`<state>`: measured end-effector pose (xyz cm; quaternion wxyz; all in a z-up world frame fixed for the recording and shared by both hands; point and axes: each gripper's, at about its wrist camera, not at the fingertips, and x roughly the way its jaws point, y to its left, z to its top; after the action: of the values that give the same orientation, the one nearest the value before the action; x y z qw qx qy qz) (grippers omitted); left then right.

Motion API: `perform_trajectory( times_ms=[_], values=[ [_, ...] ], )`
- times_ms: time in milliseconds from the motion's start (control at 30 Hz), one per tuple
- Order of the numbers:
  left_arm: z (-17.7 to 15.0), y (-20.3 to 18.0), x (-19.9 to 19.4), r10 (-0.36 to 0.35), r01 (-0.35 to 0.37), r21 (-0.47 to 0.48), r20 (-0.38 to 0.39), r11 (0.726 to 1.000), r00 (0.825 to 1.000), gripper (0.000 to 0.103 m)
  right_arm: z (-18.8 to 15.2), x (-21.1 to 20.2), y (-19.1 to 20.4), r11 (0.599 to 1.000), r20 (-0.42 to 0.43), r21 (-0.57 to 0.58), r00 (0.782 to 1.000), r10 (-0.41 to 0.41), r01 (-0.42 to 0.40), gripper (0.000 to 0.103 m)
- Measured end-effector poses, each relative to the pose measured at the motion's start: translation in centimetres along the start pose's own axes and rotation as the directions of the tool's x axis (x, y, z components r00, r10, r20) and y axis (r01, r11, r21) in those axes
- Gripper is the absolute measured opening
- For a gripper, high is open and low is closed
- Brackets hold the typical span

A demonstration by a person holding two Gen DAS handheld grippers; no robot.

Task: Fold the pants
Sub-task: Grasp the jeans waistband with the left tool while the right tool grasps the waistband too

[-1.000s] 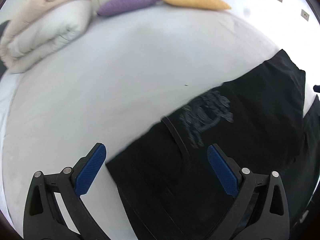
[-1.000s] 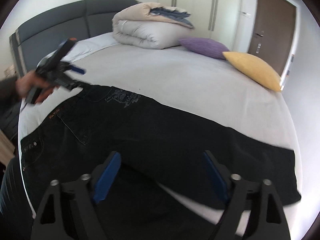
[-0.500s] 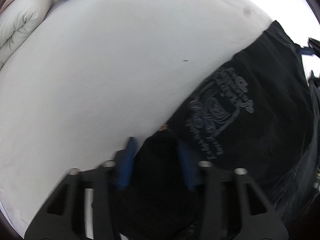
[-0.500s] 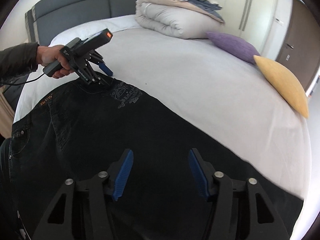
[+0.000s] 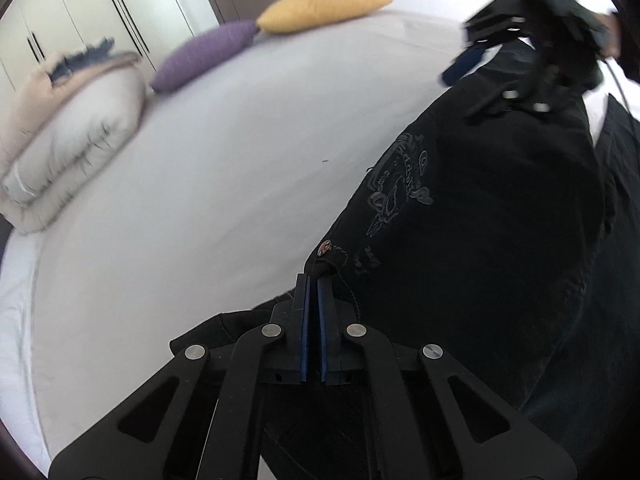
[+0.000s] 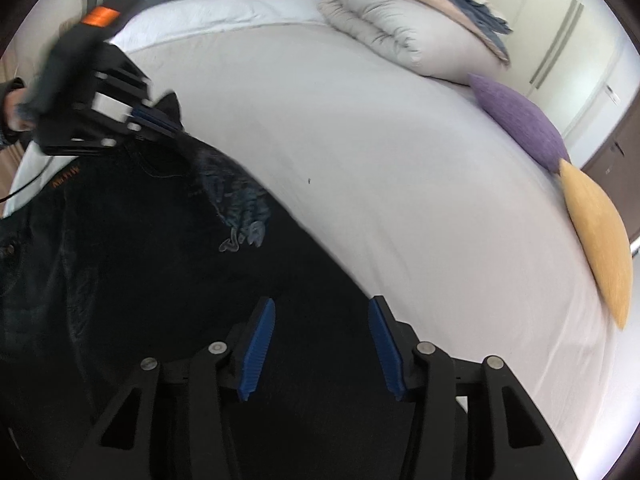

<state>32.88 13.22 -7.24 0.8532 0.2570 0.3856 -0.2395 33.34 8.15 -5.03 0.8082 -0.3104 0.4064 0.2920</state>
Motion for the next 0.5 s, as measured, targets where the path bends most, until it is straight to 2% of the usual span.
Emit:
perform_trajectory(
  times_ms=[100,167,233,267,333,500],
  values=[
    [0.5,-0.8,0.0,0.039,-0.040,0.030,0.037,0.999,0.999,0.002,0.9,1.2,0.1,0.999,-0.032,-0.039,0.999,-0.004,0.002,0.048],
    [0.9,-1.6,0.5,0.052,-0.054,0.036,0.053,0.998,0.997,0.002,1.3,1.8,0.3,0.998,-0.055,-0.058,0.998,0.006,-0.009,0.042],
    [1.1,-2.1,0.9,0.053,-0.054,0.026,0.060,0.998,0.997,0.002,1.5,2.6,0.4,0.997,-0.092,-0.080,0.996,0.007,-0.014,0.024],
    [1.1,-2.1,1.0,0.052,-0.053,0.019,0.063,0.998,0.997,0.002,1.6,2.8,0.5,0.996,-0.106,-0.083,0.994,0.006,-0.014,0.021],
    [1.3,-1.9,1.1,0.055,-0.056,0.009,0.071,0.998,0.996,0.002,1.7,2.8,0.7,0.997,-0.115,-0.078,0.993,0.011,-0.020,0.007],
    [0.4,-4.5,-1.2,0.047,-0.044,-0.032,0.085,0.999,0.995,0.002,1.7,0.9,1.1,0.997,-0.070,0.055,0.996,0.055,-0.051,0.004]
  ],
)
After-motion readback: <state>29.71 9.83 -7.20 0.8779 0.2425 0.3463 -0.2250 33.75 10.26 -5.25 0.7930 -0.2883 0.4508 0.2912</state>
